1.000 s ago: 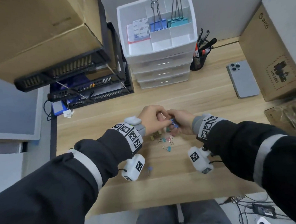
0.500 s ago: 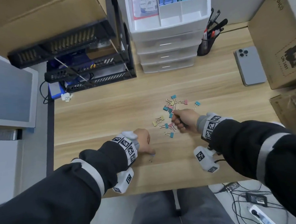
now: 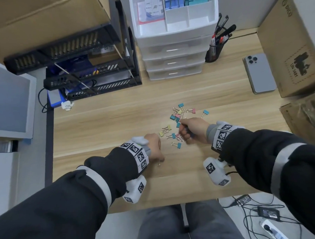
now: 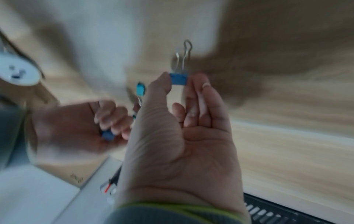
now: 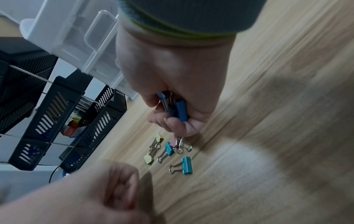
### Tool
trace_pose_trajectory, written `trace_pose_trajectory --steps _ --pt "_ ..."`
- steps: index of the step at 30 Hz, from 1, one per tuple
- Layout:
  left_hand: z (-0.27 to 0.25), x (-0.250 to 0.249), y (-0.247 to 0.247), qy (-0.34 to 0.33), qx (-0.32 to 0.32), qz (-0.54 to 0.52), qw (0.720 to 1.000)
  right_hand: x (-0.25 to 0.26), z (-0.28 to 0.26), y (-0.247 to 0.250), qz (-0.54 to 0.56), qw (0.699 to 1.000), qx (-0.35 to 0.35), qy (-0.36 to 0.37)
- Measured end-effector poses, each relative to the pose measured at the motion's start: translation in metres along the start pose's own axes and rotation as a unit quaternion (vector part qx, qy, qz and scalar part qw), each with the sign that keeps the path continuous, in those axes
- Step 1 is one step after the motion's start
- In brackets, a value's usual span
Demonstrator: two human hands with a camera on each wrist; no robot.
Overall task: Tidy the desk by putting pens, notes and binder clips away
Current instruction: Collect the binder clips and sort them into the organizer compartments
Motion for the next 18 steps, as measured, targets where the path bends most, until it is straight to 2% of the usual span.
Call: trace_pose_trajectory --steps 4,7,10,14,18 --pt "-0.013 -0.015 0.047 -0.064 -0.087 -0.162 0.981 0.007 -0.011 -0.007 -0.001 0.999 0.023 -0.023" --pt "-0.024 -0.034 0.074 -0.132 -0.112 -0.236 0.956 0.018 -0.023 -0.016 0.035 0.998 0.044 -0.025" --pt "-0.042 -0.053 0.106 -0.177 -0.141 -0.225 0.948 0.053 -0.035 -0.020 0.105 0.992 0.068 0.015" --pt "-0.064 -0.068 0.159 -0.196 -0.212 -0.204 0.935 0.113 -0.046 -0.014 0.180 0.978 0.091 0.046" --pt "-0.084 -0.074 0.203 -0.228 -0.314 -0.182 0.904 0.162 -0.052 -0.004 0.183 0.975 0.095 0.081"
Point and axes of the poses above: each hand's wrist, its own z-axis towards the middle knuckle, its own y-axis out of the back of the hand, x = y × z, the point moved 3 cm from there along z, towards the middle knuckle, and after that the axes turned 13 degrees about y, right-handed, at the moved point
